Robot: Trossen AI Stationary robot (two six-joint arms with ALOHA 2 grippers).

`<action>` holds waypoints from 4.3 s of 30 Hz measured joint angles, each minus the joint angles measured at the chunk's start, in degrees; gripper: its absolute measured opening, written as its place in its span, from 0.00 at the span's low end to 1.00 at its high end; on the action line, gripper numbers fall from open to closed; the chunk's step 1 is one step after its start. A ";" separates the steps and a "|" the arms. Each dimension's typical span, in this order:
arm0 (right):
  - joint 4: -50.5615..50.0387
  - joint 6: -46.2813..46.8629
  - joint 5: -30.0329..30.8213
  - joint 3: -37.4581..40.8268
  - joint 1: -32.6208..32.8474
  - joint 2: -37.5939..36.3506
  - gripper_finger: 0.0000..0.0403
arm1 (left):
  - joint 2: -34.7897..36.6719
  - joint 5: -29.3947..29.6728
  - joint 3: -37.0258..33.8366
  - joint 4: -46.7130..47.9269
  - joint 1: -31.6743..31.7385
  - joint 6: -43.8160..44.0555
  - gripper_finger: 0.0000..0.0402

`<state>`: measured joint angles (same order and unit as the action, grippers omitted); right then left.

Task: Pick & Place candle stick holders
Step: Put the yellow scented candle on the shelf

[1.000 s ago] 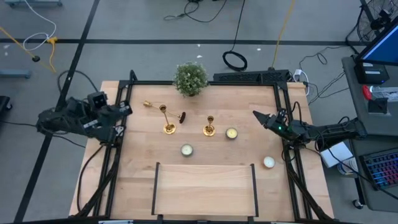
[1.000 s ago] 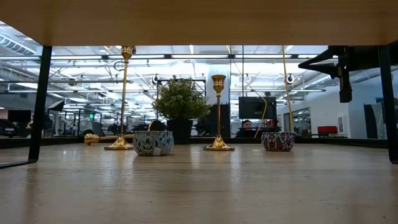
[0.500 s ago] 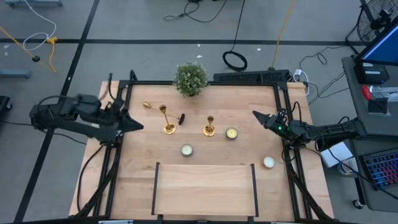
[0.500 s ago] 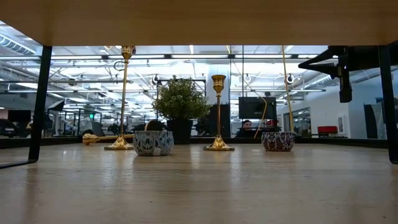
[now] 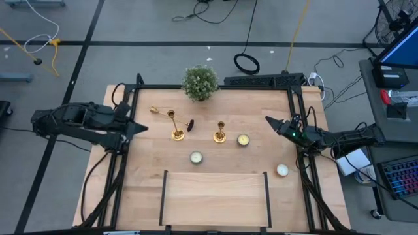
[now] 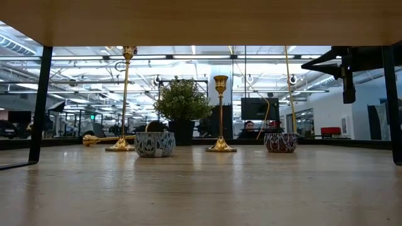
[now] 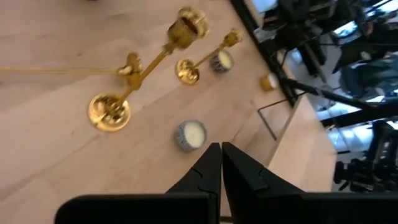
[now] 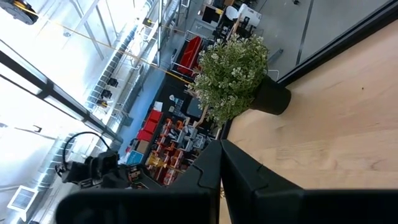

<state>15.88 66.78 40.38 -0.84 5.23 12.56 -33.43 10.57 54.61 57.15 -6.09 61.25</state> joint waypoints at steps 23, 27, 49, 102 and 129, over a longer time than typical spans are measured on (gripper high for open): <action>21.19 -6.44 -3.95 -0.01 0.00 2.40 0.01 | -3.72 -3.64 -0.02 1.78 0.00 -6.69 0.04; 24.38 -7.50 -6.46 -0.02 0.08 4.07 0.01 | -4.95 -5.01 -0.02 1.78 0.00 -7.47 0.04; 31.90 -1.30 -9.34 -0.70 0.12 12.61 0.33 | -10.61 -10.78 -0.04 1.78 -0.02 -7.14 0.04; 39.20 -14.97 -18.06 -17.64 0.11 28.09 0.38 | -24.68 -35.78 -0.07 -94.60 -5.70 -21.80 0.04; 36.98 -14.99 -17.79 -17.66 0.11 28.11 0.39 | -25.38 -30.76 11.04 -76.49 -16.34 -24.23 0.63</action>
<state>52.86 51.79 22.59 -18.50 5.34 40.66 -58.81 -20.20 65.65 -19.34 -22.43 37.01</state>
